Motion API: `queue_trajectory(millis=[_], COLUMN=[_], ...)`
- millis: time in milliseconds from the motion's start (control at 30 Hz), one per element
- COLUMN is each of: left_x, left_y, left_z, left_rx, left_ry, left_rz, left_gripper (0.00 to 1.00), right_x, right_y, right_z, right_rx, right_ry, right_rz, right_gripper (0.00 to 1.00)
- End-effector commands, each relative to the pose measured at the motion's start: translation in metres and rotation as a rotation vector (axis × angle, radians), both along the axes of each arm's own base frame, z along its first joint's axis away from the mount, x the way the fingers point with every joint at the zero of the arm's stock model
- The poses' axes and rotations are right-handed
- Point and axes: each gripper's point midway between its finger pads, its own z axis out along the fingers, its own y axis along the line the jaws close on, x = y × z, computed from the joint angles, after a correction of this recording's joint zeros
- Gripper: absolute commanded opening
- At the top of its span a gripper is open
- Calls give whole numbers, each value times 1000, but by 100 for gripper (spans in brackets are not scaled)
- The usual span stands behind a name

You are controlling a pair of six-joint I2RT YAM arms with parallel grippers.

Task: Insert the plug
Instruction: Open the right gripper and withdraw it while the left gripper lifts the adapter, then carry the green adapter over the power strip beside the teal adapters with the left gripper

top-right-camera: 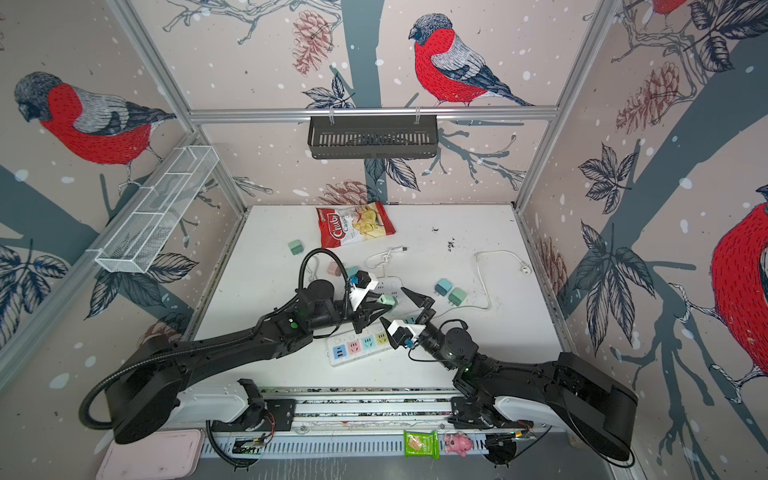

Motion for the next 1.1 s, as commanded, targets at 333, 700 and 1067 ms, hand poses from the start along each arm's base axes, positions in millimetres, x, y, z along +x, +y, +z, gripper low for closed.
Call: queue_trajectory(millis=[333, 700, 1067], left_x=[39, 39, 30], left_y=[51, 54, 51], left_z=[20, 33, 83], left_rx=[2, 89, 357], left_ry=[-164, -242, -375], left_rz=[333, 317, 222], left_gripper=[0, 0, 0], right_x=[11, 47, 60], right_y=[-34, -99, -143], right_z=[32, 63, 61], right_rx=[230, 633, 741], right_ry=[36, 224, 276], right_rz=[-112, -320, -433], right_gripper=[99, 100, 100])
